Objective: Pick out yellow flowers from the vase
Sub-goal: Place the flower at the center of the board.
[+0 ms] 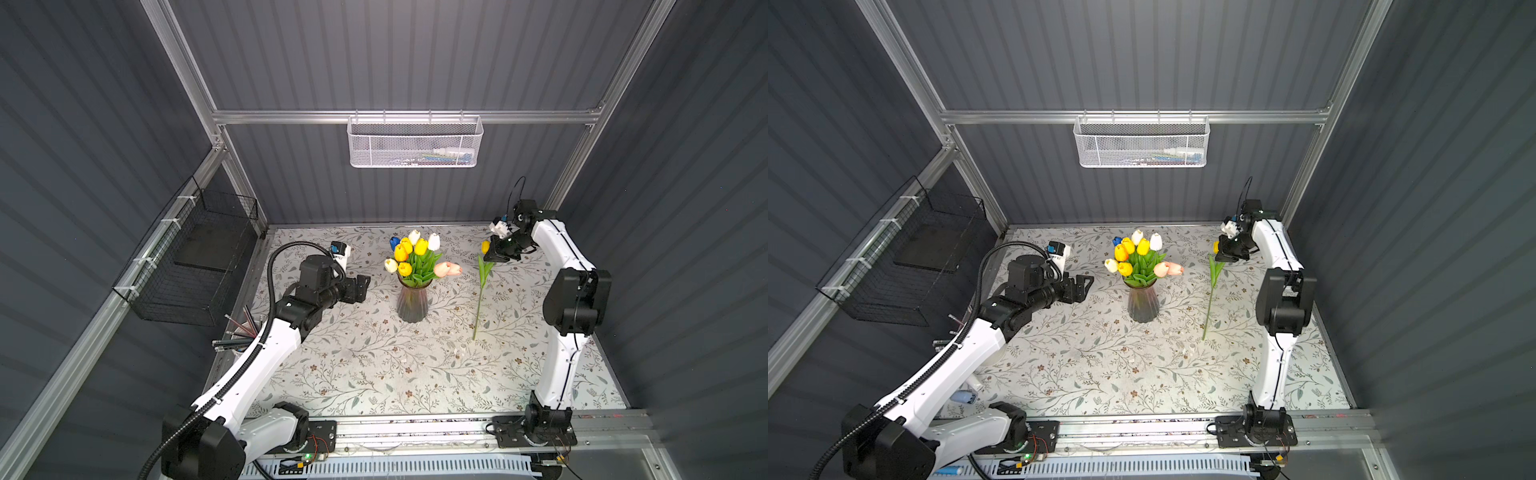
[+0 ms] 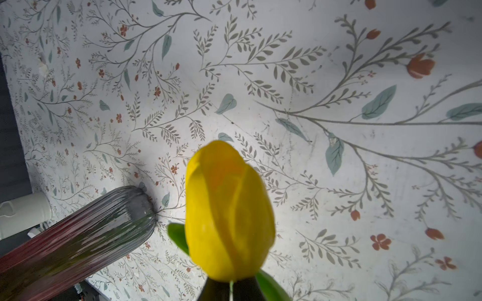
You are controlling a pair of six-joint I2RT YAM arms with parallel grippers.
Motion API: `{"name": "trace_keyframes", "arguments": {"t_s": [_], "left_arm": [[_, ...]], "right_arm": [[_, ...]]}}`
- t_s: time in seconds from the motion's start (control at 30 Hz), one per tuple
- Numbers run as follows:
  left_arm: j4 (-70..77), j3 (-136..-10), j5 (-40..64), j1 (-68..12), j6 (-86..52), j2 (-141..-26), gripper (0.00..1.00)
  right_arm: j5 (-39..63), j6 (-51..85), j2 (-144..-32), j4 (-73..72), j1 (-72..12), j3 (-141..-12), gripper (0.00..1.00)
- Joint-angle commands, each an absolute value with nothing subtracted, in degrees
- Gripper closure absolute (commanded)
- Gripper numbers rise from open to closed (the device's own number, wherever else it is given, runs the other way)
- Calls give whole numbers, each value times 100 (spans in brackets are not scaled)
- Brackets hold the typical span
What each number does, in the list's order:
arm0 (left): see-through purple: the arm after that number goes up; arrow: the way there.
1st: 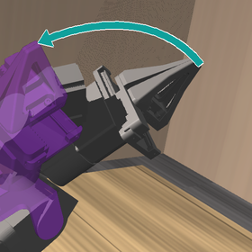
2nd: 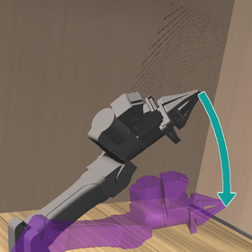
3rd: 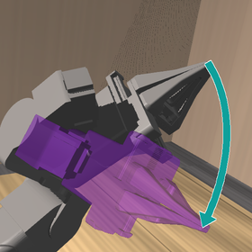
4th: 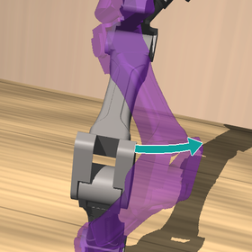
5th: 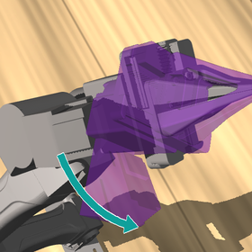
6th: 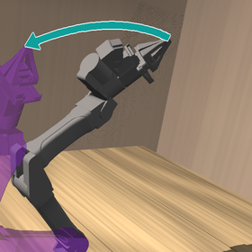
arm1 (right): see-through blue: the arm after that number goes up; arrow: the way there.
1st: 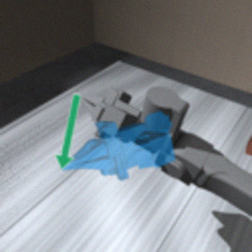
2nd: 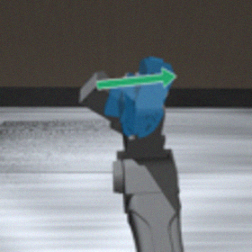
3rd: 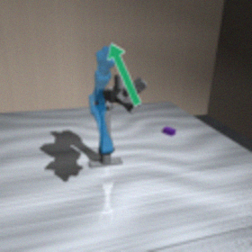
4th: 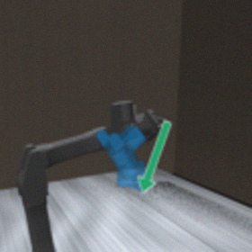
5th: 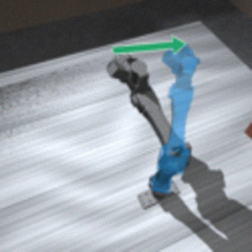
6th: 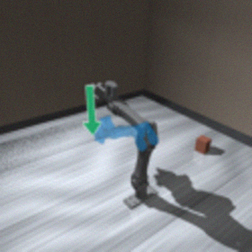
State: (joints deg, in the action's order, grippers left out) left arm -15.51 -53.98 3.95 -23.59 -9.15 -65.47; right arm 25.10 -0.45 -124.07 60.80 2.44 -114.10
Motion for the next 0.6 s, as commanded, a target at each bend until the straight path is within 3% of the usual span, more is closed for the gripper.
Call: {"name": "trace_keyframes", "arguments": {"t_s": [0.0, 0.57], "left_arm": [[-1677, -5317, 334, -2377, -826, -6475, 14], [-1661, -5283, 283, -2375, -849, -6507, 14]], "right_arm": [[2325, -122, -12599, 5910, 250, -11674, 92], [2225, 78, -12857, 5372, 238, -11553, 81]]}}
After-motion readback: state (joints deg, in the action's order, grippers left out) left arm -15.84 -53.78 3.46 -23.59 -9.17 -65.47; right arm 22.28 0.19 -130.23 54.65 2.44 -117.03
